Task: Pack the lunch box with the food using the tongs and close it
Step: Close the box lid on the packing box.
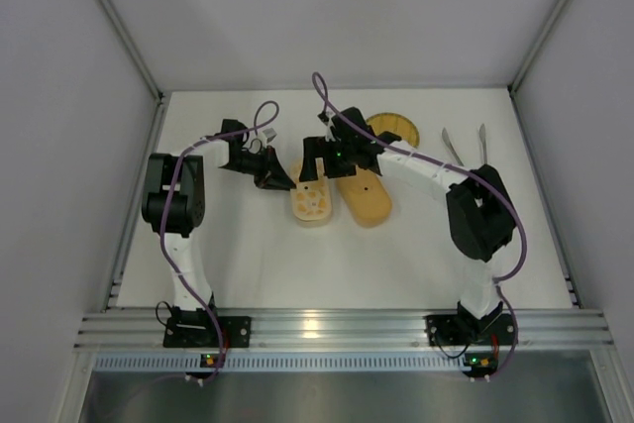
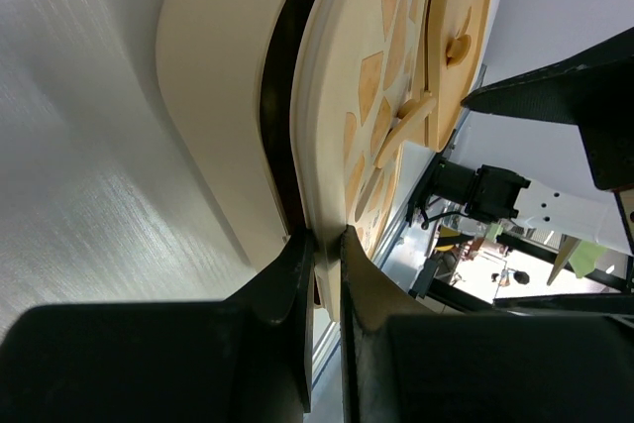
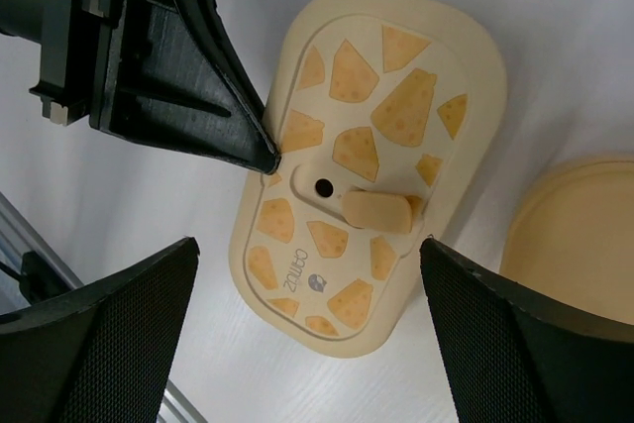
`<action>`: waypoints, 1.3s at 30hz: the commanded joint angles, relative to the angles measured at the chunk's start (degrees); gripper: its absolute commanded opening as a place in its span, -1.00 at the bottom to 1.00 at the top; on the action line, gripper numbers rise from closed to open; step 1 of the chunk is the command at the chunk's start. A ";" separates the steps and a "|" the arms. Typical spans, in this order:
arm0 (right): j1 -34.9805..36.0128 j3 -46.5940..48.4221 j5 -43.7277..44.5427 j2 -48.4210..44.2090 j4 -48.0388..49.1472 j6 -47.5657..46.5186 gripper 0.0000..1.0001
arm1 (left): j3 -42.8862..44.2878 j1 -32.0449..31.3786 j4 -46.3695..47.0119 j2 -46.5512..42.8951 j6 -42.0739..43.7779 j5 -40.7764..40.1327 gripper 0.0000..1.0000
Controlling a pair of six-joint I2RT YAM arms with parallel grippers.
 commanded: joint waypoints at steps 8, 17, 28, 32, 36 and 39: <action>4.34 7.85 11.48 4.39 -4.78 -0.66 0.62 | -0.88 0.20 -0.24 1.03 3.07 -4.12 -0.78; 4.43 8.72 15.43 5.36 -6.80 -3.04 0.25 | -0.52 0.20 -0.24 1.30 3.16 -3.94 -0.78; 6.62 11.54 20.53 8.61 -8.82 -7.96 0.32 | -0.79 0.20 0.03 1.47 2.98 -3.77 -0.77; 6.89 11.63 20.88 9.14 -9.09 -8.22 0.34 | -0.88 0.20 -0.15 1.47 2.98 -3.85 -0.77; 7.07 12.33 21.50 9.66 -9.61 -8.58 0.36 | -0.96 0.29 -0.15 1.47 2.98 -3.77 -0.77; 7.24 12.94 22.20 10.63 -10.05 -9.01 0.37 | -1.14 0.20 0.03 1.47 2.89 -3.68 -0.77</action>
